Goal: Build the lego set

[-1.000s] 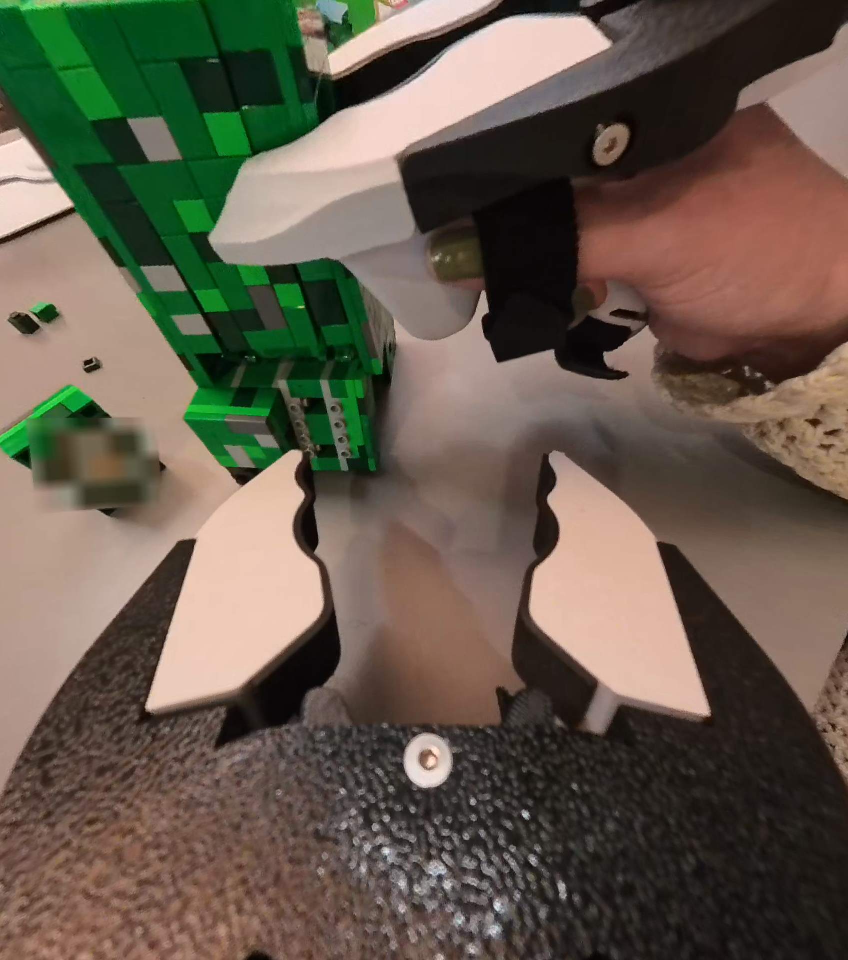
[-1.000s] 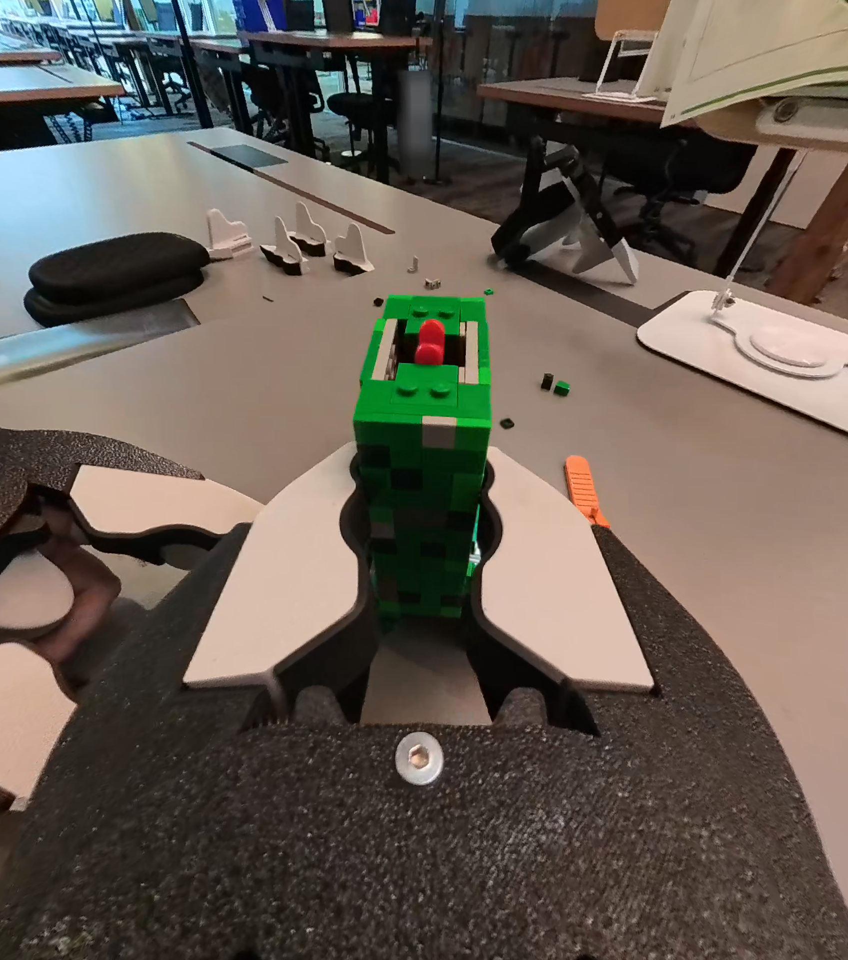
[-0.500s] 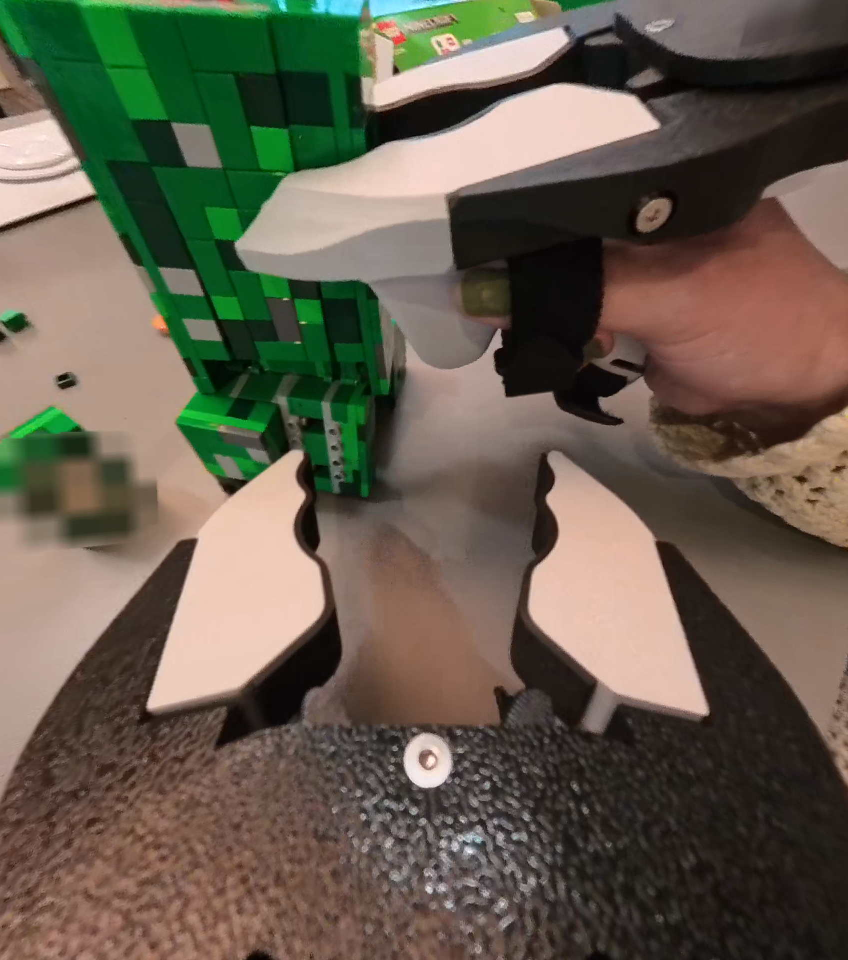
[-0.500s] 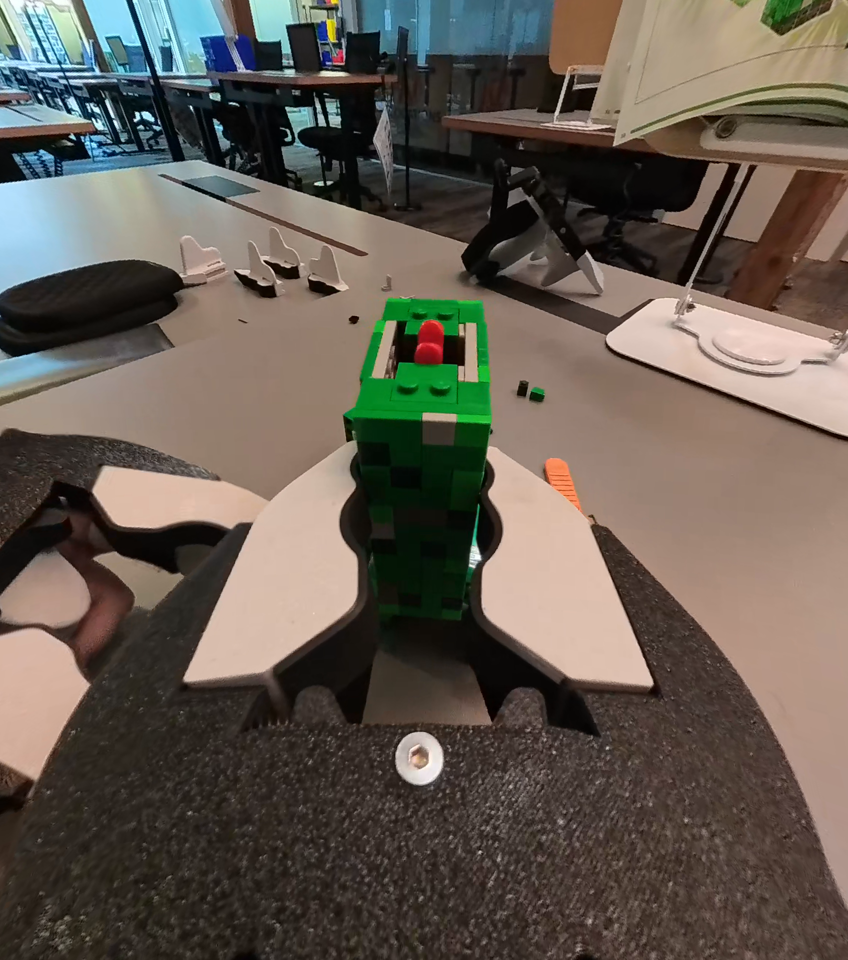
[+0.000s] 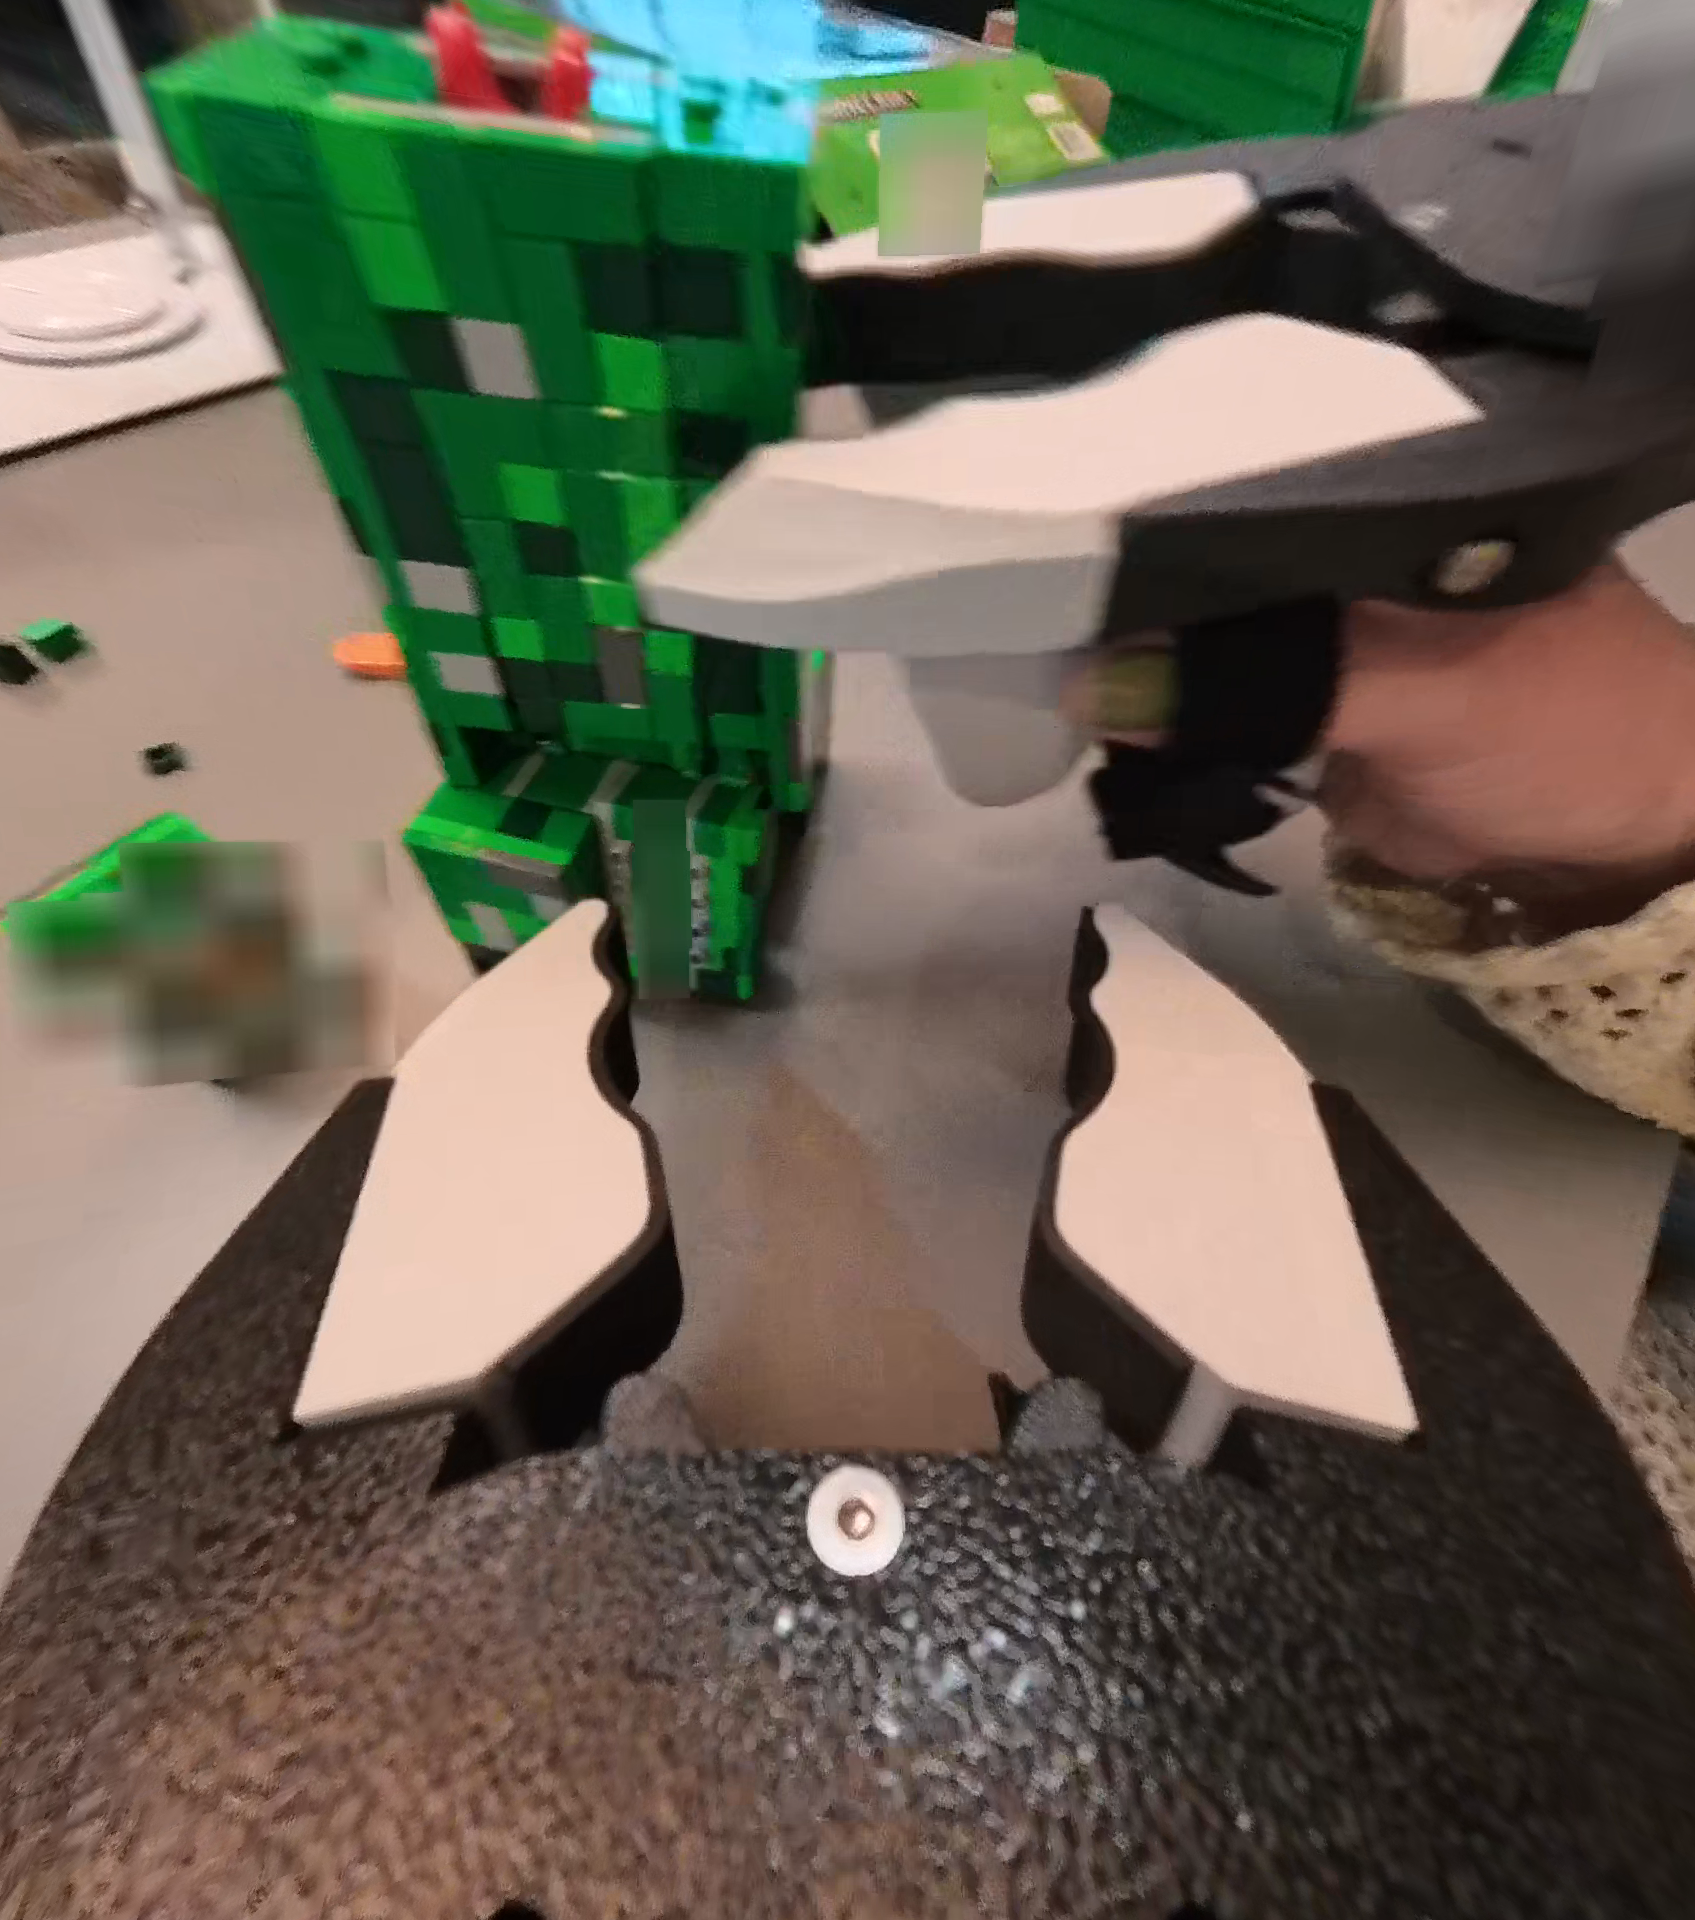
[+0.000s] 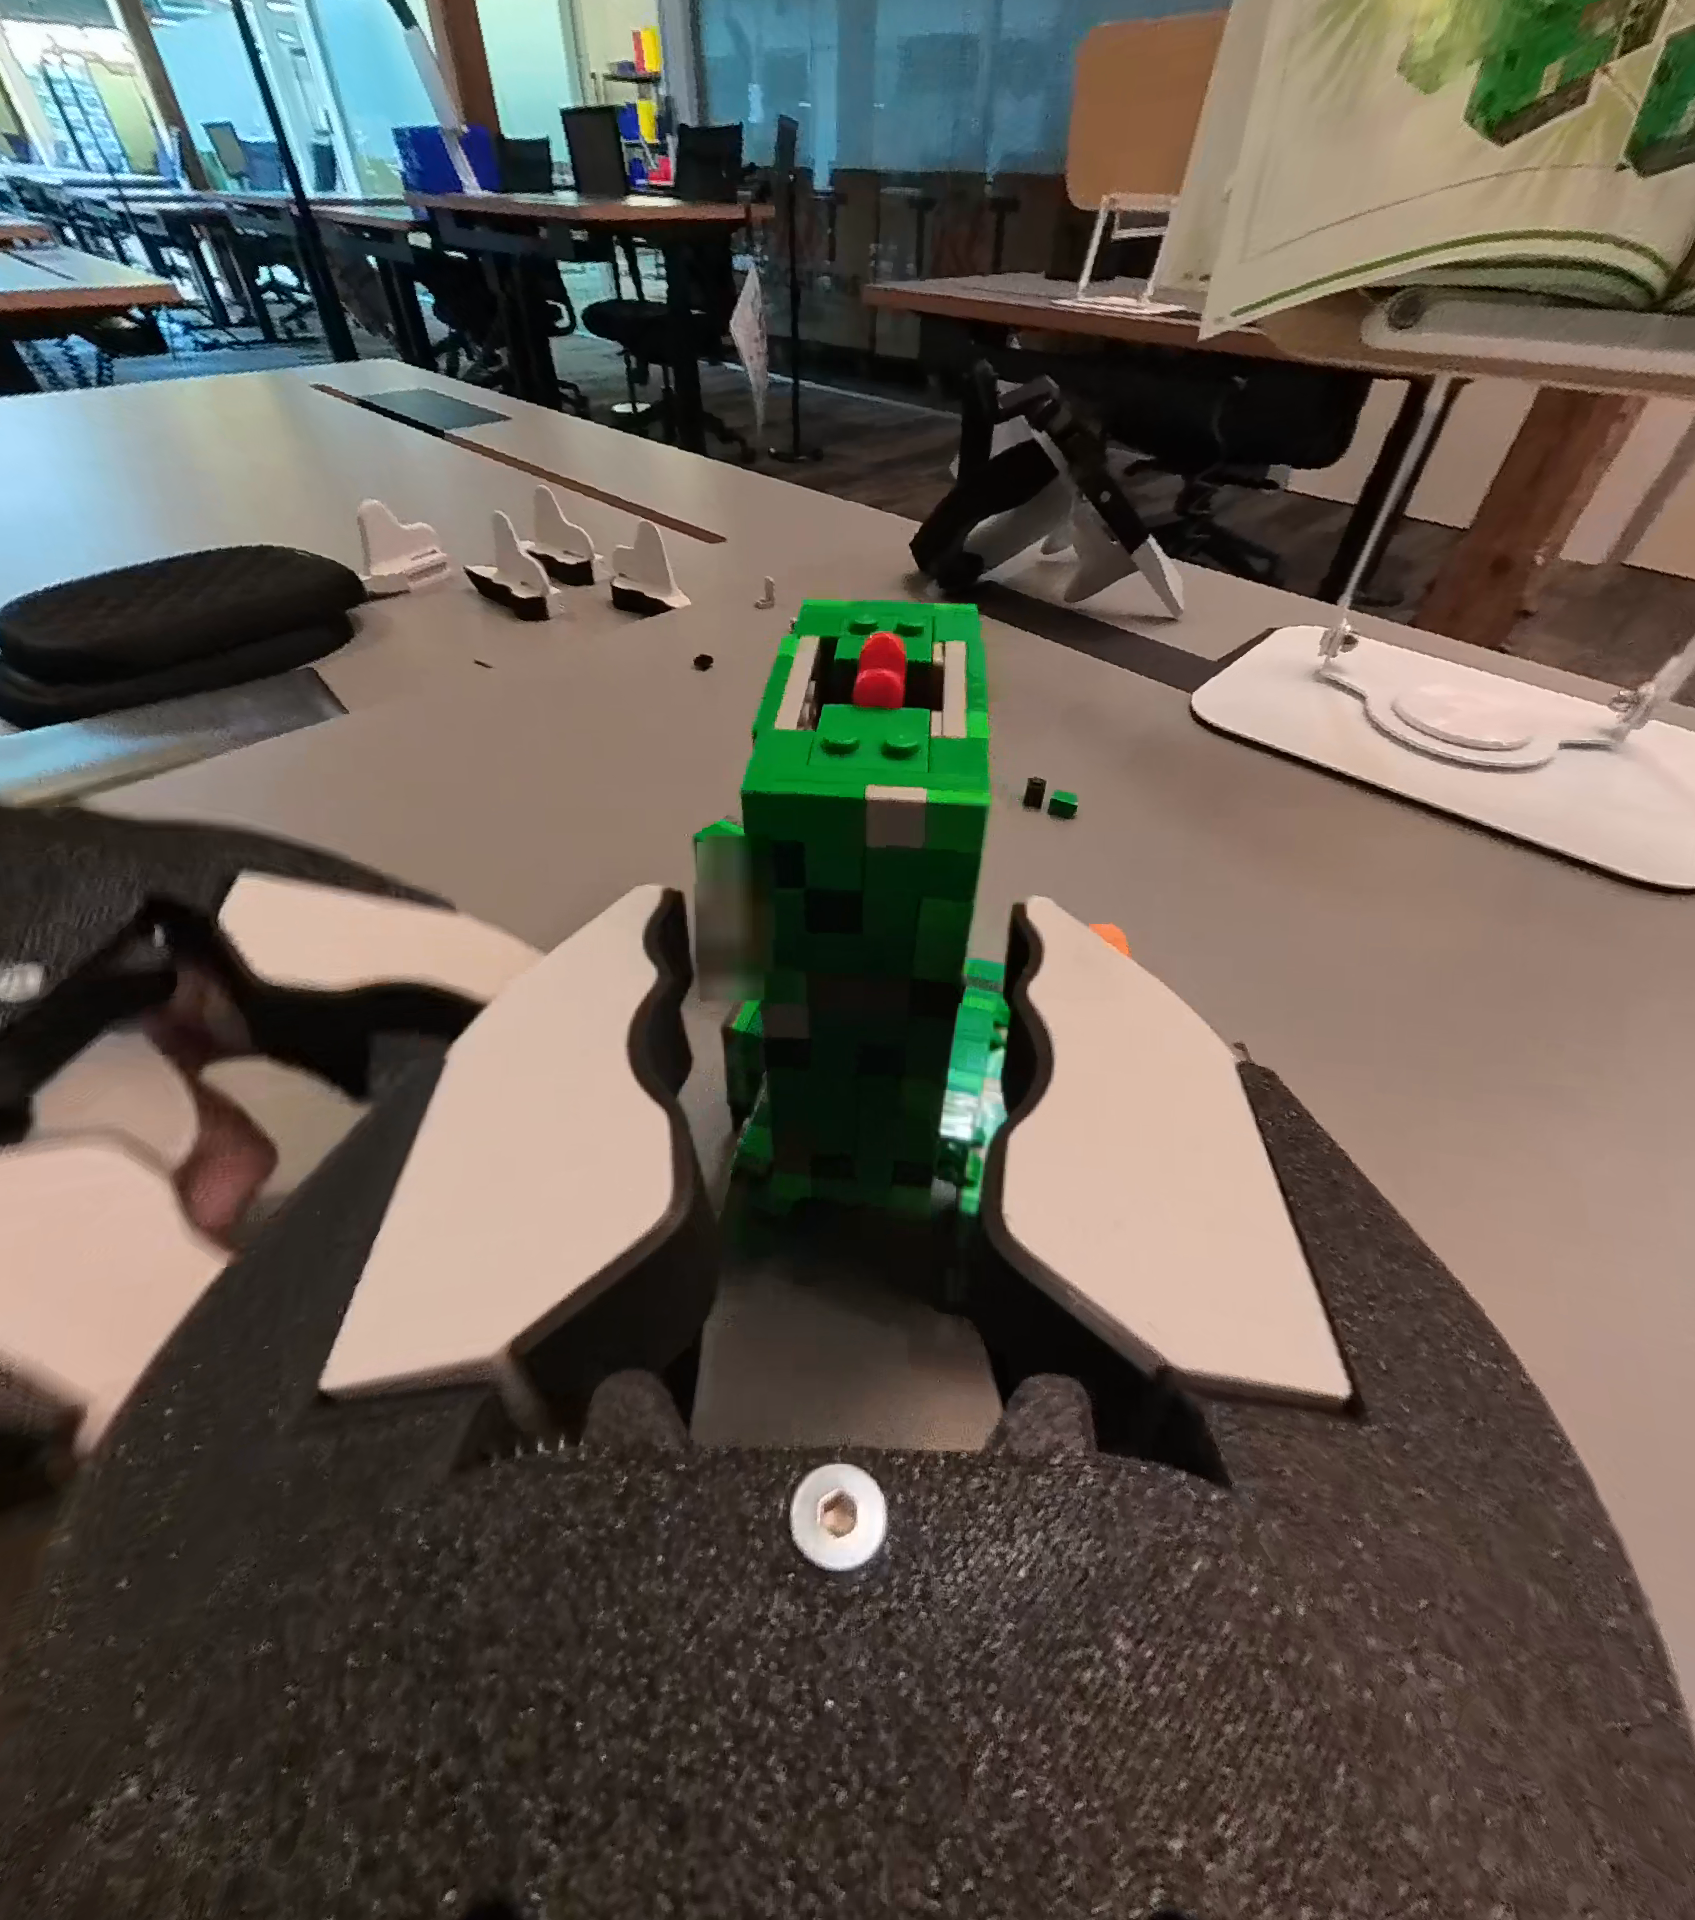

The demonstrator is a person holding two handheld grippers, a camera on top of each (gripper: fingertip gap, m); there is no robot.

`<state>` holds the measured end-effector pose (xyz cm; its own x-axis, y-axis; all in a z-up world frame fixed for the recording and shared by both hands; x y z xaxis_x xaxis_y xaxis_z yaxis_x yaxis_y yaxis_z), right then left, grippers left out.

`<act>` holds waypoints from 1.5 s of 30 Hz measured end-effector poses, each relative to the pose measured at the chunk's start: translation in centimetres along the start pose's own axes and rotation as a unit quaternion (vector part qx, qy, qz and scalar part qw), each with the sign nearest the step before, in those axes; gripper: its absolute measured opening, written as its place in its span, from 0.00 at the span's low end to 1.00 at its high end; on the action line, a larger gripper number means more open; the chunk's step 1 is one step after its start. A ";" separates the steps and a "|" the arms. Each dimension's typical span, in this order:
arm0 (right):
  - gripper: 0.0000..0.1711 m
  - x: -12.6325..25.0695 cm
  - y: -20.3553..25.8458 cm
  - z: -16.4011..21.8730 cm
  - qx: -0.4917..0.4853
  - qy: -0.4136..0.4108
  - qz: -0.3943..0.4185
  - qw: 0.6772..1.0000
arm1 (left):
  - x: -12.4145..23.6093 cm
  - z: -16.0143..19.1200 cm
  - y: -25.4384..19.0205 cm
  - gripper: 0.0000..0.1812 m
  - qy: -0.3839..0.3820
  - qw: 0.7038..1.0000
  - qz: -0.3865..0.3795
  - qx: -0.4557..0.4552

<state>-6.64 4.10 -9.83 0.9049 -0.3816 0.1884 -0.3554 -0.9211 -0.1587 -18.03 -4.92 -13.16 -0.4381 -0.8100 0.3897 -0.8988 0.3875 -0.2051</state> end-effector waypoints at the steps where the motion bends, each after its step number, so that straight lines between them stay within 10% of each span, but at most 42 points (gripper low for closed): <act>1: 0.35 0.5 0.0 0.1 0.009 0.000 -0.006 1.000 | 0.4 -0.1 0.5 0.45 -0.004 1.000 -0.008 0.001; 15: 0.29 4.2 0.4 3.6 0.024 0.057 -0.083 0.995 | -3.5 -0.2 3.8 0.69 0.101 0.990 -0.052 -0.082; 45: 0.36 6.7 -2.5 5.0 -0.026 0.031 -0.048 0.998 | -3.1 0.9 -2.6 0.64 0.075 0.995 0.028 -0.056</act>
<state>1.45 4.25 -12.99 0.9195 -0.2941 0.2610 -0.2809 -0.9558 -0.0874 -14.29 -3.76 -14.63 -0.4765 -0.7144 0.5125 -0.8658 0.4825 -0.1326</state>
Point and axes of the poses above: each gripper's, where its closed fingertips meet, x back along the fingers, z out of its underside, y = z × x across the jaws, the point moved 10 cm from there along x, back along the fingers, and after that the axes turned 8 degrees about x, right-handed, at the moved point
